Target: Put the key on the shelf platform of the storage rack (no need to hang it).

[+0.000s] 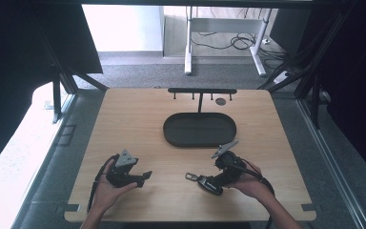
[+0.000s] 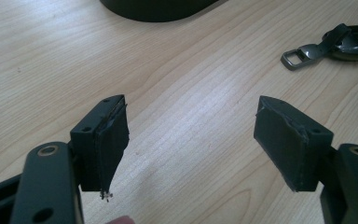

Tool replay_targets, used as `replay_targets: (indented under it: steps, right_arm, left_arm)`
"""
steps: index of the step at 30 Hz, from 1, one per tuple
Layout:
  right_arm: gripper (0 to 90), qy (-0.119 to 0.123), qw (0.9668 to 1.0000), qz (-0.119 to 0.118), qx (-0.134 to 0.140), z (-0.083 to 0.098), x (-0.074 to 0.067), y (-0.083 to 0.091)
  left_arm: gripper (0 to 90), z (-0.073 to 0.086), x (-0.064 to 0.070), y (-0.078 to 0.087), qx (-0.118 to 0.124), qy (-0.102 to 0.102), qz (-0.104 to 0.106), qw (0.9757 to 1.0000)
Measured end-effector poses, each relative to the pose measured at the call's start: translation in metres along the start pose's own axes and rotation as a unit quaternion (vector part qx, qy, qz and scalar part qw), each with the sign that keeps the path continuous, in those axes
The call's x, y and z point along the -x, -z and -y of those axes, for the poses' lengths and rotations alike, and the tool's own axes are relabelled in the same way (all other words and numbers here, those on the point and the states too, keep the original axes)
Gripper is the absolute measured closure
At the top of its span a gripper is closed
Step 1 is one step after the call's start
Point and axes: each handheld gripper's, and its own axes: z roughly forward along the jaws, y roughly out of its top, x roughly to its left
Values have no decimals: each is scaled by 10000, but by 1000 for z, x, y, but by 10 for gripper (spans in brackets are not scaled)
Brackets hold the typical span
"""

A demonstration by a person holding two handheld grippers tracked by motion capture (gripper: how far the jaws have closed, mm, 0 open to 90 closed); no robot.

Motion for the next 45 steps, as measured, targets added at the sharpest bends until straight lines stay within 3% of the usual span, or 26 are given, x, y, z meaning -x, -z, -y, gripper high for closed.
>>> replay_targets:
  steps: [15, 25, 35, 41, 45]
  right_arm:
    - [332, 119, 9983, -102, -560, 0, -10, -37]
    - [377, 201, 9967, -15, -788, 1, -12, -53]
    - [481, 310, 9956, 107, -872, 1, -15, -58]
    - [490, 331, 9949, 96, -953, -1, -14, -57]
    - [493, 285, 9949, -106, -964, -3, -12, -57]
  left_arm:
    - [264, 3, 0, -7, -160, 43, -106, 9998]
    - [259, 3, -1, -9, -161, 137, -206, 9996]
    - [259, 4, -1, -9, -194, 125, -230, 9995]
    - [260, 3, 0, -10, -206, 119, -226, 9995]
    - [260, 4, 0, -11, -222, 113, -231, 9994]
